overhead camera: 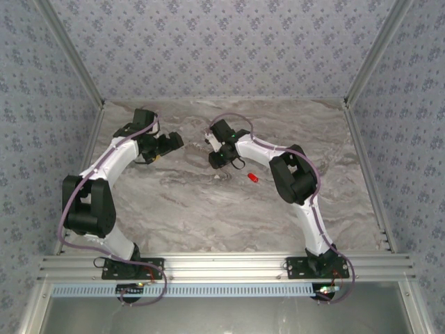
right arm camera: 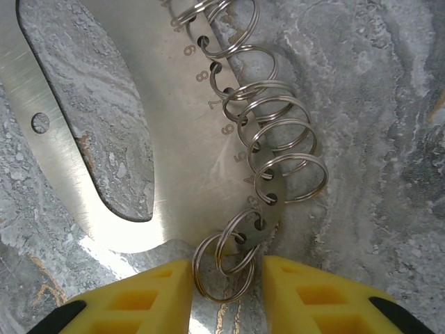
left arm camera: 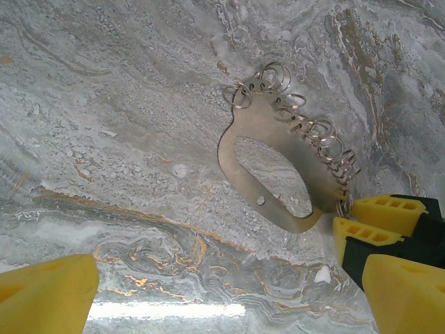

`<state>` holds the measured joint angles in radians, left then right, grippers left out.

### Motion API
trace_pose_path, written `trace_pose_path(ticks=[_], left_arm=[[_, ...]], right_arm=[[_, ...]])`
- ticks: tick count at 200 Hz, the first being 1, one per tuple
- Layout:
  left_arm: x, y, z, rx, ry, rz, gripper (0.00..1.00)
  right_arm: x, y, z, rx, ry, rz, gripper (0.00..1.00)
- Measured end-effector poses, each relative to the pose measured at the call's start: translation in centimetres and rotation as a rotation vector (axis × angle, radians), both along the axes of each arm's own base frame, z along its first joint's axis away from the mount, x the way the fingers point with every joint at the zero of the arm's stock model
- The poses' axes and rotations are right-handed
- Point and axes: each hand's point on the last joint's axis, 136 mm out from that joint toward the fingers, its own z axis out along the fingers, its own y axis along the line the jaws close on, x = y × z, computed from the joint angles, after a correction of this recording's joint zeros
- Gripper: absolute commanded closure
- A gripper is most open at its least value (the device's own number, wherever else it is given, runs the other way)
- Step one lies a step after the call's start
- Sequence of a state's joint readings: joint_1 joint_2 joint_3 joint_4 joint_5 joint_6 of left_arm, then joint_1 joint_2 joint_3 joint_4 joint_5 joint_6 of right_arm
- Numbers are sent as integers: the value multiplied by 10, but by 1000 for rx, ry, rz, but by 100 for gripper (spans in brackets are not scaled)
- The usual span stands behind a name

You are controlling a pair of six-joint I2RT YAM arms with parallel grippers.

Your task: Put the keys on the keyring

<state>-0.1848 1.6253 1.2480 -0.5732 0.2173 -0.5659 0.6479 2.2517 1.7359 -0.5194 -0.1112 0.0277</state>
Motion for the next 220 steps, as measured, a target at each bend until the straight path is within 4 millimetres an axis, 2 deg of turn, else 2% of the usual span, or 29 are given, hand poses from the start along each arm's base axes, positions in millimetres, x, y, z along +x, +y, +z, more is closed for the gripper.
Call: trace_pose_path(ticks=[31,80,150,177,220], left_arm=[[0,0,0,0,1,0,2],[0,0,0,0,1,0,2],[5,-3,12,-15,-23,-5,2],[11,-9,25,-44,-50,-18,2],[19,-22,49,-113,-97,-53,5]], right_arm=[[1,1,1,1,-5,2,75],[4,3,5,7,-21,12,100],[3,4,12,26,-10,19,100],[0,7,38,86,-4,26,100],[-2,11,110,265,-25,19,100]])
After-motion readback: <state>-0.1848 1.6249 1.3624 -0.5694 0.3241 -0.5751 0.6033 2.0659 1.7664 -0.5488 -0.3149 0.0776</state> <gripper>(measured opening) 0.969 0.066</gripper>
